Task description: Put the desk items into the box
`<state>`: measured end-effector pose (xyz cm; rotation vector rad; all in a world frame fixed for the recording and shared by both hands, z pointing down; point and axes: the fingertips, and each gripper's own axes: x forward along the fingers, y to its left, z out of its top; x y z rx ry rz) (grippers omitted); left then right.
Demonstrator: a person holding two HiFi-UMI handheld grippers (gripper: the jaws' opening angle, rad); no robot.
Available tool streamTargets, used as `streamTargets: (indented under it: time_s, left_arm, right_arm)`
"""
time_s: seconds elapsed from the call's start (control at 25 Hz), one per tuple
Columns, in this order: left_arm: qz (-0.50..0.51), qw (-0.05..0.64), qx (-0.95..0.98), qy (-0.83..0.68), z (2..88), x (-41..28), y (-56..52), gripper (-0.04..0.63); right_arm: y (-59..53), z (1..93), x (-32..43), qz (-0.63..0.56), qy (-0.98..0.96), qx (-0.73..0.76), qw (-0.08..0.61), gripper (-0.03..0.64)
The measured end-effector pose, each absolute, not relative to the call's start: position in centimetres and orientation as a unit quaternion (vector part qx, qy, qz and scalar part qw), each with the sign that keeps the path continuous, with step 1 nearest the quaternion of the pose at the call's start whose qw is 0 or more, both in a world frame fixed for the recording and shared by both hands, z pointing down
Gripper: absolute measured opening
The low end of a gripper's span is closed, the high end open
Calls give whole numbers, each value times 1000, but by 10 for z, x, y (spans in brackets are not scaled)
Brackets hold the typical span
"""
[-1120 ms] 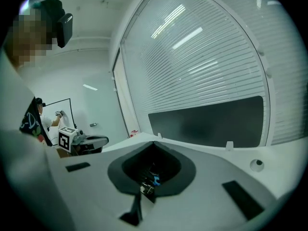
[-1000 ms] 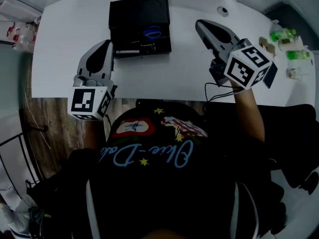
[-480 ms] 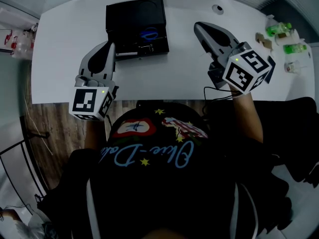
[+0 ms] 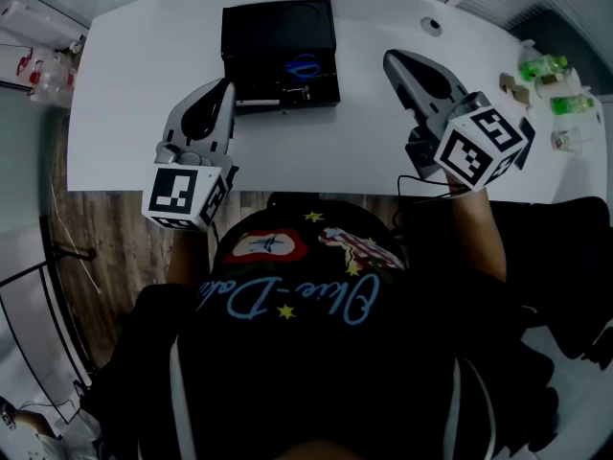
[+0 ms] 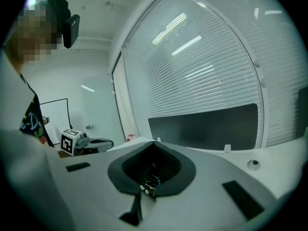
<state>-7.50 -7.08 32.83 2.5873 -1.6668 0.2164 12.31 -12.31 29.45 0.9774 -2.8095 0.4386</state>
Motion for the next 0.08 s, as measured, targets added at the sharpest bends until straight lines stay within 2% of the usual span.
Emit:
streamTargets:
  time_s: [0.08]
  left_arm:
    - [69,28,838,-541,327,-79,-68,9]
  right_arm:
    - [-120,295,118,145,-933,323,69,8]
